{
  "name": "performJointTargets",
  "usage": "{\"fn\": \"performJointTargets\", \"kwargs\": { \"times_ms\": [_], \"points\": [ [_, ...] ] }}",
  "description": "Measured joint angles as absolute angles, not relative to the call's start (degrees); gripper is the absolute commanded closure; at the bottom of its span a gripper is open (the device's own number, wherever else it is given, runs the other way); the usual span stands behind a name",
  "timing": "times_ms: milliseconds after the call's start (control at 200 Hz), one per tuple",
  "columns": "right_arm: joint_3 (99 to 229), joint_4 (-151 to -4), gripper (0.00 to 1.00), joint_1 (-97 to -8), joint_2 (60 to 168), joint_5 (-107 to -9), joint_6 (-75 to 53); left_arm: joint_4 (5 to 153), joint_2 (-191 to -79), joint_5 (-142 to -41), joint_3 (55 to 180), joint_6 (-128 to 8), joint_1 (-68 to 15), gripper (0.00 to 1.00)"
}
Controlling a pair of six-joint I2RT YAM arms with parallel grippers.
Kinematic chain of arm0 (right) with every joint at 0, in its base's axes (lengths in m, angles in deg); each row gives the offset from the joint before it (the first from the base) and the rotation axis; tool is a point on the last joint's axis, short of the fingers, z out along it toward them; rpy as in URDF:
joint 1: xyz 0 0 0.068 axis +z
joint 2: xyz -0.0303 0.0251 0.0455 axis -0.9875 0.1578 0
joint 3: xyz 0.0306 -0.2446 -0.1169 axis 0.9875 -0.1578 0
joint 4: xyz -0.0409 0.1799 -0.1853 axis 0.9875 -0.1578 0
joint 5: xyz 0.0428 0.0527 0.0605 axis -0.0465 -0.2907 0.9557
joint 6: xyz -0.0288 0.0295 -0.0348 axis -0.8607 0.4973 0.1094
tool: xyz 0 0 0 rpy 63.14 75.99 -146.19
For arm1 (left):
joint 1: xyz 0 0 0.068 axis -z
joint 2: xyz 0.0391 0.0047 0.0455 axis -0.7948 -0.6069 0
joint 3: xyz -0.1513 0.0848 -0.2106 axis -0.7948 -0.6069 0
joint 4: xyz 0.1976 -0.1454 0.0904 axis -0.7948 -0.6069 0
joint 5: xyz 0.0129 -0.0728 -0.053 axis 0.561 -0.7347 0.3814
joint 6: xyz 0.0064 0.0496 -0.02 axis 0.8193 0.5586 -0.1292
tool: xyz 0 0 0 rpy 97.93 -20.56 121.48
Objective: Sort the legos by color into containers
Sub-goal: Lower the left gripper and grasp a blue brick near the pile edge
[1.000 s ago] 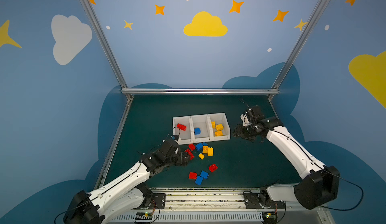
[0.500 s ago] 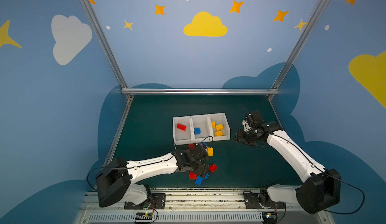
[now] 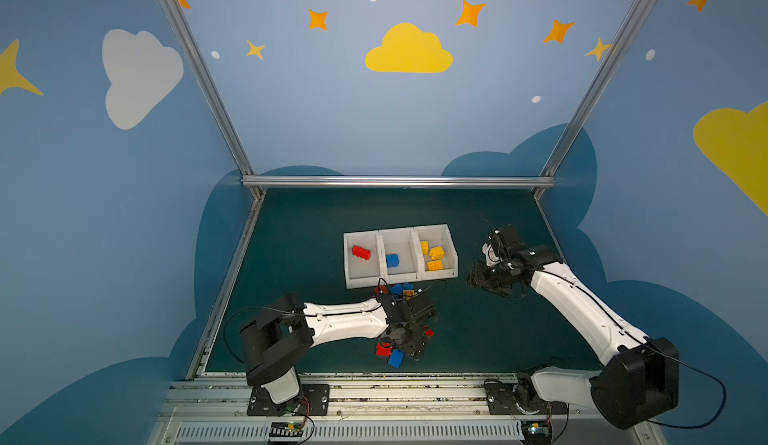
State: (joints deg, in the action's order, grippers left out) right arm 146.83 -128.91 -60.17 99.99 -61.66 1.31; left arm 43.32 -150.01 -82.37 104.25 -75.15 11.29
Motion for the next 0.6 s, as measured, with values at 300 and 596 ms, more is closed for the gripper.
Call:
{"fn": "performJointTargets", "kwargs": {
  "times_ms": [300,596],
  "points": [
    [145.08,-127.99,0.4,-60.19,99.39,-61.57,1.71,39.37,-155.61,-82.21,109.08,-74.73,11.9,0.29],
    [144.82,-127.1,0.41,-60.23,99.39,-61.51,1.73,38.19,-156.42,-81.51,109.8,-74.43,12.05,0.37]
  ]
}}
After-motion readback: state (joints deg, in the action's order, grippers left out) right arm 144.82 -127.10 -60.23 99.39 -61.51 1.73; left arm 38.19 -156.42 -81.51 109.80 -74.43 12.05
